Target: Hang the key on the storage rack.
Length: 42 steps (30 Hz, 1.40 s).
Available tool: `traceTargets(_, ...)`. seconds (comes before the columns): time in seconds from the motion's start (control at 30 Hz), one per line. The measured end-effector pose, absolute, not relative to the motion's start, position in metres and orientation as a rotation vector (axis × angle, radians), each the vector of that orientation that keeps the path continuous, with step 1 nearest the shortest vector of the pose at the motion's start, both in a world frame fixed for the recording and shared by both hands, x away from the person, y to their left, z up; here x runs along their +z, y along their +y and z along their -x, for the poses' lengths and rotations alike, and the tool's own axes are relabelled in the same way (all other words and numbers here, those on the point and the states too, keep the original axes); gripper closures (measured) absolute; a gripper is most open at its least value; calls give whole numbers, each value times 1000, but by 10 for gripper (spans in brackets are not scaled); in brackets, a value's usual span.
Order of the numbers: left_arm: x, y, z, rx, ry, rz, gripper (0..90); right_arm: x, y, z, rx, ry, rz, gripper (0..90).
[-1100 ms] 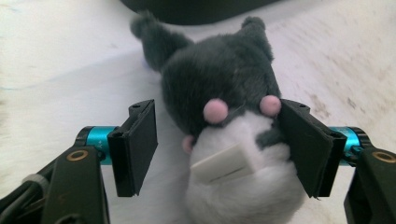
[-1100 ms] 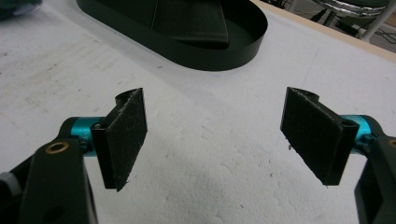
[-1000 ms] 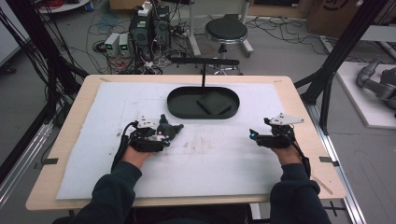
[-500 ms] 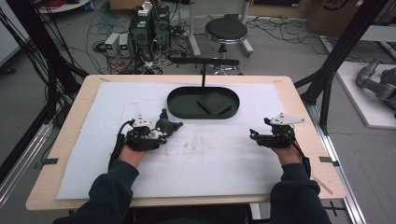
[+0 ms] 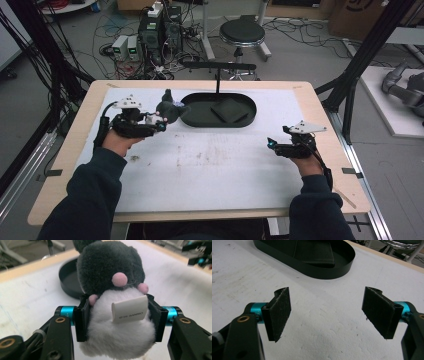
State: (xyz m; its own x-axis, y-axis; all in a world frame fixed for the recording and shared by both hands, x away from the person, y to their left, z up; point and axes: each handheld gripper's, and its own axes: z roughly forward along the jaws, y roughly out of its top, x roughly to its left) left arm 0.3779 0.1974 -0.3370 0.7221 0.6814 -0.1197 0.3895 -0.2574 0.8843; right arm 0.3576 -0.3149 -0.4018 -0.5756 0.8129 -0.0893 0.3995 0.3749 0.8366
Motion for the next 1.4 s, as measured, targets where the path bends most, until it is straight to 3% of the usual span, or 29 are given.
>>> traceTargets(0.3,-320,205,-391,490,763,-1853,463,-401,-316,-358,1120,2134,-1053,237)
traceTargets(0.63,-308,183,-422,590,675,-1869,463,-402,-315,-360,1134,2135,-1056,237)
traceTargets(0.83,-301,170,-443,610,677,-1829,463,-402,-316,-360,1135,2133,-1057,238)
traceTargets(1.13,-317,158,-471,609,775,-1819,462,-401,-316,-358,1140,2132,-1061,238)
traceTargets(1.4,-336,156,-473,583,809,-1817,462,-402,-318,-358,1140,2130,-1069,237)
